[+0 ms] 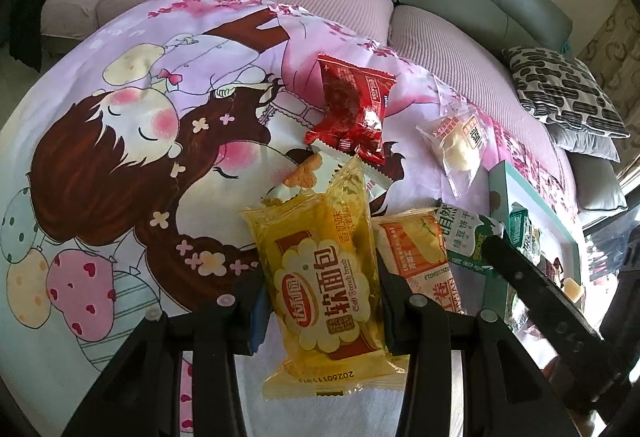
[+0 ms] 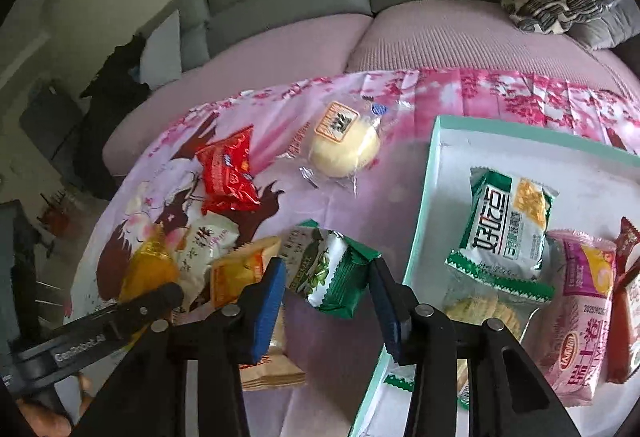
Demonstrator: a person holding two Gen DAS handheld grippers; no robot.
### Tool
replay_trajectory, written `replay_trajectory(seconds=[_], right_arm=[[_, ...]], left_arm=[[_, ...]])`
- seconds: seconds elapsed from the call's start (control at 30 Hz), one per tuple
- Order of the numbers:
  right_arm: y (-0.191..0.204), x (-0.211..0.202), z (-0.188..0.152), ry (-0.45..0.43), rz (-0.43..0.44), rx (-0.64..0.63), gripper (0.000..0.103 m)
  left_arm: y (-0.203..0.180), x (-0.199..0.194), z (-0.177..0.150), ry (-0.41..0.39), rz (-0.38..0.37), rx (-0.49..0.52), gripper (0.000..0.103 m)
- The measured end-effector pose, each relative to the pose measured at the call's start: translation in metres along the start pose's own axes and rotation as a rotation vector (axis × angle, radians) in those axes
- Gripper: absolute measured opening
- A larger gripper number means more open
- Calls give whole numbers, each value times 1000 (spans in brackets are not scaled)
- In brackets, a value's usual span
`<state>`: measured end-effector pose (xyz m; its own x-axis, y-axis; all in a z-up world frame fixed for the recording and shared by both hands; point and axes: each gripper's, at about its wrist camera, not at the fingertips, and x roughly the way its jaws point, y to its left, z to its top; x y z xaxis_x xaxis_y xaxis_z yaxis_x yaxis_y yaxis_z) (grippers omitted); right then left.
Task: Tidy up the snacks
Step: 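Lift the yellow bread bag with the left gripper while the right lifts the green-white biscuit box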
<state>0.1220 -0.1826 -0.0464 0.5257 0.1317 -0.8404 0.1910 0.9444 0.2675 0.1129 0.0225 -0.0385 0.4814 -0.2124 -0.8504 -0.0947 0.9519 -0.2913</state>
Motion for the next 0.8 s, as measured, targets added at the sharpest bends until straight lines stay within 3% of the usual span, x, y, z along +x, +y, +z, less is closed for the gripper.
replay_trajectory(seconds=[0.13, 0.37, 0.6, 0.8], right_arm=[[6, 0, 0, 12, -29, -71, 46], [13, 17, -9, 148, 102, -39, 46], [32, 3, 0, 68, -13, -177, 46], [53, 30, 7, 108, -84, -336, 48]], left_arm=[[2, 1, 0, -1, -2, -5, 45], [4, 1, 1, -1, -10, -12, 45], [12, 0, 2, -7, -17, -26, 45], [18, 3, 3, -2, -20, -36, 45]])
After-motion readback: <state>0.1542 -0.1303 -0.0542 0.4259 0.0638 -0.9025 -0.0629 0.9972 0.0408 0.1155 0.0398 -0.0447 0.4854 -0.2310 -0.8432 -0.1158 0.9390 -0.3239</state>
